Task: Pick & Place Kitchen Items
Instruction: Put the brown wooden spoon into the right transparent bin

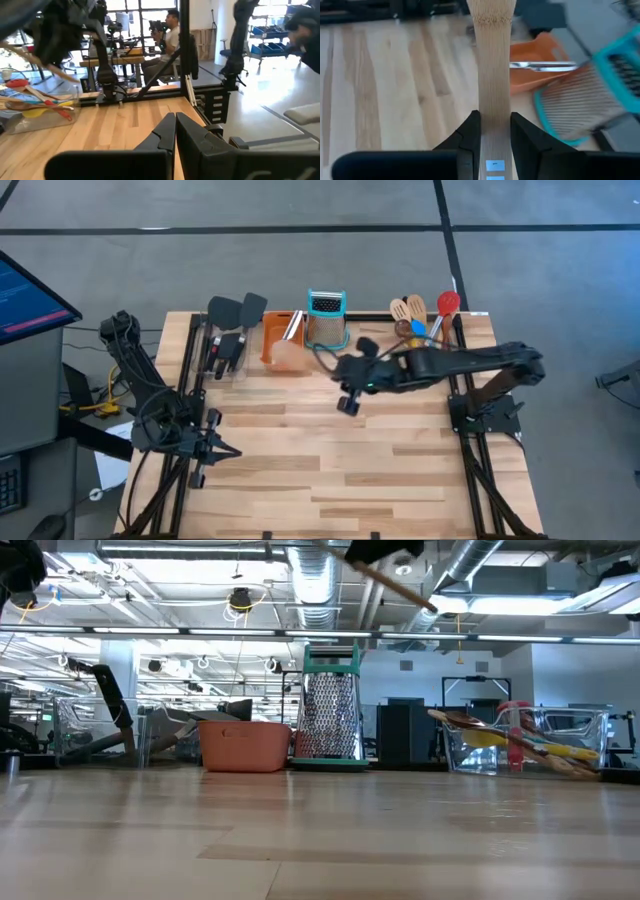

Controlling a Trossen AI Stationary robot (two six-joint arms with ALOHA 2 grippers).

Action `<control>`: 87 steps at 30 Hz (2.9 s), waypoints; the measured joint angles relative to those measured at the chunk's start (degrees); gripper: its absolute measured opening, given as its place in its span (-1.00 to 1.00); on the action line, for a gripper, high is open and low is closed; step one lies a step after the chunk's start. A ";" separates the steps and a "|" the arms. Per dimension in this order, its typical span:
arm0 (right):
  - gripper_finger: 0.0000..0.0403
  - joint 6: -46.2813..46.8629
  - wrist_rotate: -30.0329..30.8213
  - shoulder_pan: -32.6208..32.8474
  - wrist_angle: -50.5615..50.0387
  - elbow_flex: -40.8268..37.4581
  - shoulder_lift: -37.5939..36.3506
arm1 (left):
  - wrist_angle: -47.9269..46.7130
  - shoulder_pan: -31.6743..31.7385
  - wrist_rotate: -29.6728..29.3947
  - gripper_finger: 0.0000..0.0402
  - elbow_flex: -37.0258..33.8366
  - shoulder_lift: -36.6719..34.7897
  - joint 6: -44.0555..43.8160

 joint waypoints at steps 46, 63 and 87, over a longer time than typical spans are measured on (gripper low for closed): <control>-0.67 30.22 30.07 -13.43 -8.44 -39.73 -42.48 | 0.40 3.64 0.27 -0.99 0.00 1.07 4.98; -0.67 26.30 33.49 -23.64 7.41 -56.98 -41.87 | 0.36 4.37 0.48 -0.99 -0.02 1.07 4.55; -0.61 26.28 23.80 -28.62 17.62 -68.81 -41.92 | 0.38 4.37 0.24 -0.99 -0.04 1.07 4.52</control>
